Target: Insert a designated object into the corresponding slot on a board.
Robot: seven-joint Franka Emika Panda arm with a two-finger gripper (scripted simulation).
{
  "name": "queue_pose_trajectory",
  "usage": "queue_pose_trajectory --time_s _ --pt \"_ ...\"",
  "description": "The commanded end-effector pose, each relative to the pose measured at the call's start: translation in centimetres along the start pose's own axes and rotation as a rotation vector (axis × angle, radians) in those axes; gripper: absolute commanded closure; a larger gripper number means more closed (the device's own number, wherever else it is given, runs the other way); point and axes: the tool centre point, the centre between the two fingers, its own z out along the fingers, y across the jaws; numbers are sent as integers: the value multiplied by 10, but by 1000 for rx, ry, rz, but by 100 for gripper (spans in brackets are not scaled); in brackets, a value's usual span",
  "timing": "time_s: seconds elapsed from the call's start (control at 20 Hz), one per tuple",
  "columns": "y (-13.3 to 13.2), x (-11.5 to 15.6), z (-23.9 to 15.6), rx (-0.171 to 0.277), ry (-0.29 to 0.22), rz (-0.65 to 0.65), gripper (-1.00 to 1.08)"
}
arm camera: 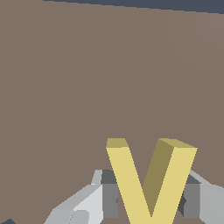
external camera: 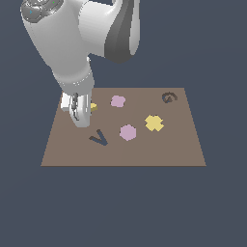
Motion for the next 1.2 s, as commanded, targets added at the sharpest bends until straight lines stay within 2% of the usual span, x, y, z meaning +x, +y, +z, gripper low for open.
queue_pose_trajectory --time_s 0.0,0.65,1.15 --pt "0 0 0 -1 0 0 108" --pt "-3 -2 -3 -1 0 21 108" --pt "-19 -16 -4 0 0 148 108"
